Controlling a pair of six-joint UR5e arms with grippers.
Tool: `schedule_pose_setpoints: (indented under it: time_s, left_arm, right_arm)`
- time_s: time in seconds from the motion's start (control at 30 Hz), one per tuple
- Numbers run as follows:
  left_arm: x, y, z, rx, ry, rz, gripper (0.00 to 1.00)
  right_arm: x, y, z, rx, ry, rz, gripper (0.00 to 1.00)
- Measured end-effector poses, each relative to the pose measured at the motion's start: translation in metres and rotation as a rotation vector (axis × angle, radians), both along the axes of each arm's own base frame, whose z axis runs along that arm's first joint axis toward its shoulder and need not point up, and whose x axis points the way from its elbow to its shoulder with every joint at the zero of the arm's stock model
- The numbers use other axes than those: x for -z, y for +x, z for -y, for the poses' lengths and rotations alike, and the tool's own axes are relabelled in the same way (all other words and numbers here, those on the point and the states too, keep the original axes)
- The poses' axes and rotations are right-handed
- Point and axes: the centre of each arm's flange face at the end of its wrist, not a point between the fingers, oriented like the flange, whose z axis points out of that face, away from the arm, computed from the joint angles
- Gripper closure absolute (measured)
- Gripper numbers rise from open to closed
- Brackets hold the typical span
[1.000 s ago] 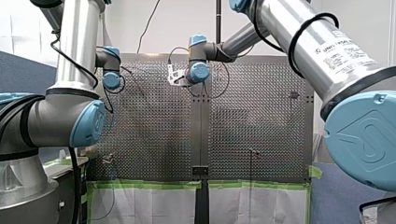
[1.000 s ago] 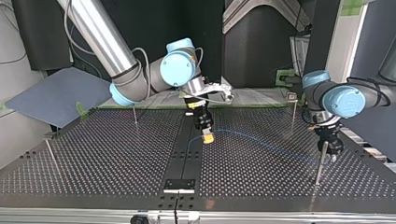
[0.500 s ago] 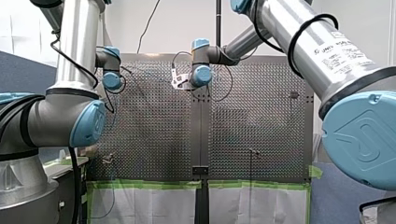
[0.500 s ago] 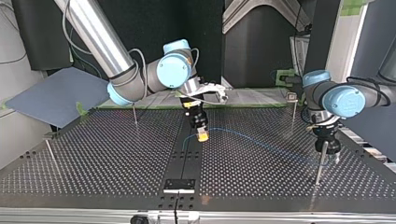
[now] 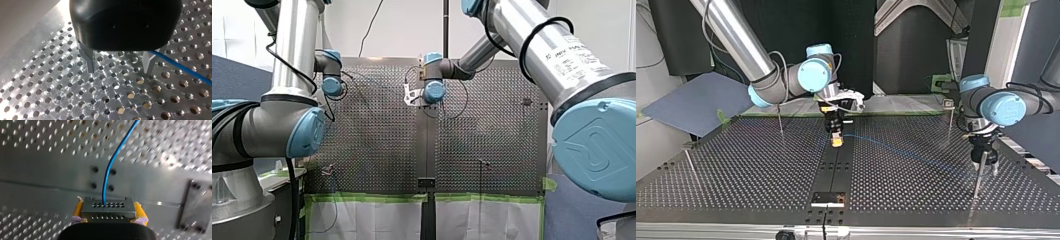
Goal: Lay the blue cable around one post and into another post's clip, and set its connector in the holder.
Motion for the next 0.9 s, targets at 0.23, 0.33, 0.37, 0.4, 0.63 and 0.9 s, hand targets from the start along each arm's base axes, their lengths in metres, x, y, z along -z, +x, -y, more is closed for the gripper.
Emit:
schedule_pose_setpoints:
  time_s: [0.23, 0.33, 0.37, 0.4, 0.63, 0.9]
  left_arm:
    - [0.001, -0.002, -0.001, -0.024, -0.007, -0.010, 0.01]
    - [0.002, -0.003, -0.001, -0.033, -0.015, -0.016, 0.01]
    - [0.002, -0.003, -0.001, -0.039, -0.017, -0.018, 0.01]
    - [0.003, -0.004, -0.001, -0.042, -0.019, -0.019, 0.01]
    - [0.003, -0.004, 0.001, -0.046, -0.022, -0.021, 0.01]
    - [0.003, -0.005, 0.003, -0.042, -0.022, -0.022, 0.01]
  right_arm:
    - [0.023, -0.021, 0.012, 0.080, 0.000, 0.004, 1.00]
    - [0.032, -0.029, 0.015, 0.110, 0.001, 0.007, 1.00]
    - [0.035, -0.032, 0.016, 0.123, 0.001, 0.007, 1.00]
    - [0.038, -0.034, 0.017, 0.132, 0.001, 0.008, 1.00]
    - [0.060, -0.049, 0.017, 0.196, 0.007, 0.023, 1.00]
    - [0.083, -0.077, 0.030, 0.252, 0.033, 0.081, 1.00]
